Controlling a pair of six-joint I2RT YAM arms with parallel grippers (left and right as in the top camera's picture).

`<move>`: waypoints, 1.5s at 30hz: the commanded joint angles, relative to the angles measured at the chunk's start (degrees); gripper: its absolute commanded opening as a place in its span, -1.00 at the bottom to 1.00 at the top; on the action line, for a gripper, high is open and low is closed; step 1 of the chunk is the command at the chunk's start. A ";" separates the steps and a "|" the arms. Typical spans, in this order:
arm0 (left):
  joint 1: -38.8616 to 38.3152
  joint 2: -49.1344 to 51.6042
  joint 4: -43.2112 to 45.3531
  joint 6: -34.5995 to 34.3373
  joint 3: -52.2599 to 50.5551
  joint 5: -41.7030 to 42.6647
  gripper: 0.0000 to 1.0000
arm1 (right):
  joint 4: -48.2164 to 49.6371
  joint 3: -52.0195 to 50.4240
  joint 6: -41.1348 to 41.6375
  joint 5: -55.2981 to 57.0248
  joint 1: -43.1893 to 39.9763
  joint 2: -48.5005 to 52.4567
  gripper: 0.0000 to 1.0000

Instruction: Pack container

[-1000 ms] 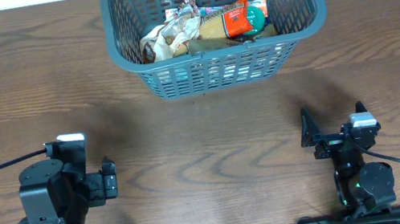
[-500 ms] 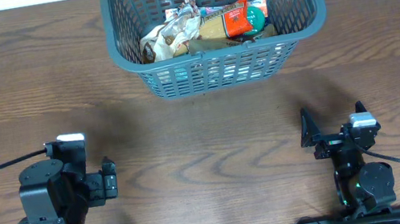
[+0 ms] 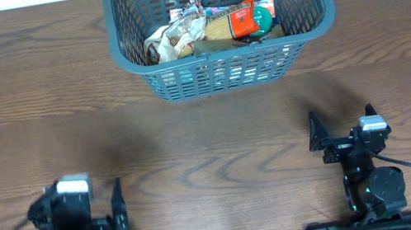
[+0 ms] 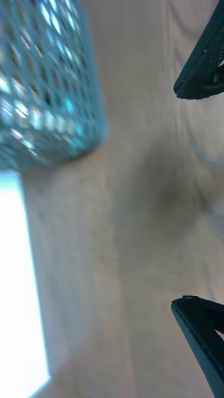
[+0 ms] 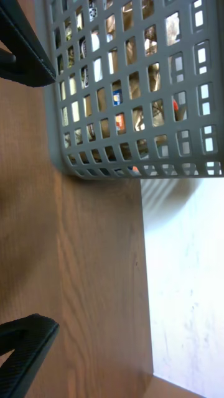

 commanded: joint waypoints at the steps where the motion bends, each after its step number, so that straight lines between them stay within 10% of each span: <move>1: -0.26 -5.90 1.92 -3.54 -6.25 3.48 0.97 | 0.00 -0.42 -0.74 -0.44 -0.57 -0.50 0.99; 19: -0.31 -15.50 56.70 -2.75 -39.69 2.78 0.97 | 0.00 -0.42 -0.74 -0.42 -0.57 -0.50 0.98; 45: -2.03 -15.50 48.89 -6.23 -46.01 4.52 0.97 | 0.00 -0.42 -0.74 -0.42 -0.57 -0.50 0.98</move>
